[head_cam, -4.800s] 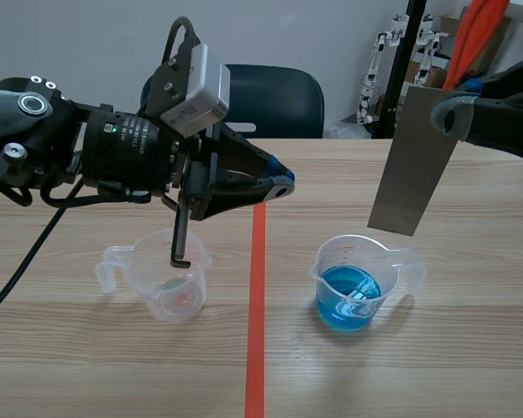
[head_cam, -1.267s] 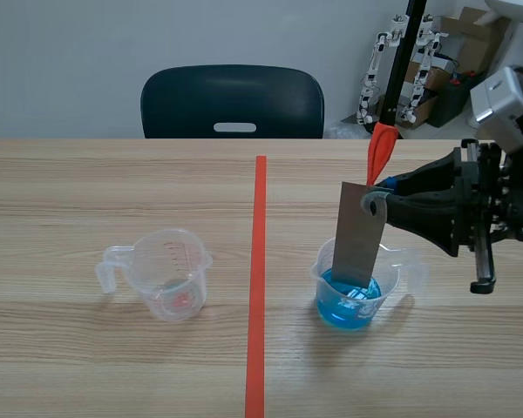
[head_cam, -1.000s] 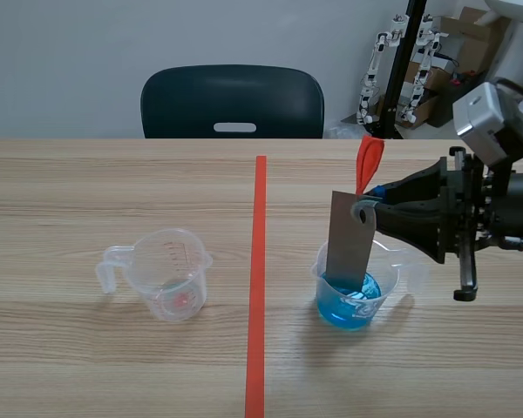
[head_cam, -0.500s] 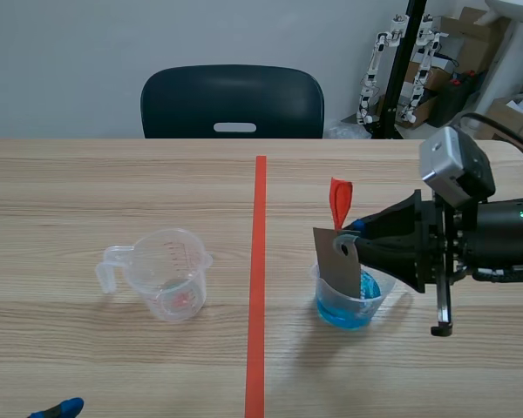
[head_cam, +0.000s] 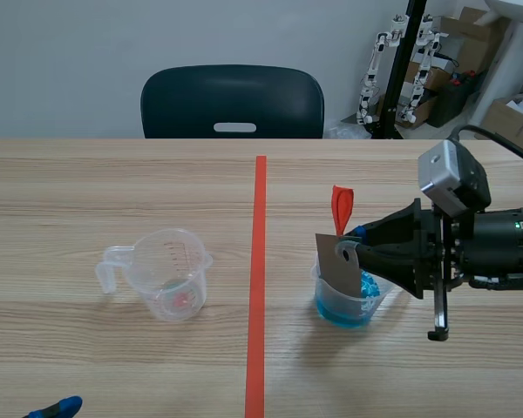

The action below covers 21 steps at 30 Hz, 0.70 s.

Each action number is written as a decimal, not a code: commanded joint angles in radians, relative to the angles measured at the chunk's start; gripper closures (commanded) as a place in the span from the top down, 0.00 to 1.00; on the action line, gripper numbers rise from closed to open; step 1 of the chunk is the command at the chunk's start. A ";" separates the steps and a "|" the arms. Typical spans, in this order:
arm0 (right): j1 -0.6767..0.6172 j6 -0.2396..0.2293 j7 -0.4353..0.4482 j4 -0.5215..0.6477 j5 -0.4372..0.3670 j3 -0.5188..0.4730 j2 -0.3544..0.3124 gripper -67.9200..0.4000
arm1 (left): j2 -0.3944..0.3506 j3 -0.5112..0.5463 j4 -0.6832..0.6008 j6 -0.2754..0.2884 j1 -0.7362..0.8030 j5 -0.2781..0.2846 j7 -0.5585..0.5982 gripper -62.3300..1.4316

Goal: Do the redox reaction experiment. lower the plate into the blue solution

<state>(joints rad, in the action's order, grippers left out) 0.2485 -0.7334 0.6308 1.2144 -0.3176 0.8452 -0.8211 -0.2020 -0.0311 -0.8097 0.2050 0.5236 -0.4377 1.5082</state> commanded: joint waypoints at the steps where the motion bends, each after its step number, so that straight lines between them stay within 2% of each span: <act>1: 0.006 -0.012 0.000 0.008 0.001 -0.015 -0.010 0.01 | -0.001 0.002 -0.016 -0.001 0.013 0.007 0.046 0.81; 9: 0.006 -0.008 0.030 0.008 0.004 -0.015 -0.029 0.01 | -0.001 0.002 -0.016 -0.001 0.013 0.007 0.046 0.81; 13: 0.006 -0.009 0.053 0.008 0.004 -0.015 -0.045 0.01 | -0.001 0.002 -0.016 -0.001 0.013 0.007 0.046 0.89; 21: 0.009 -0.012 0.108 0.008 0.005 -0.015 -0.074 0.01 | -0.001 0.002 -0.024 -0.001 0.005 0.007 0.046 0.90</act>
<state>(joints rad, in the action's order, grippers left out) 0.2481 -0.7338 0.7212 1.2144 -0.2996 0.8452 -0.8783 -0.2020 -0.0311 -0.8120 0.2050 0.5232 -0.4377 1.5082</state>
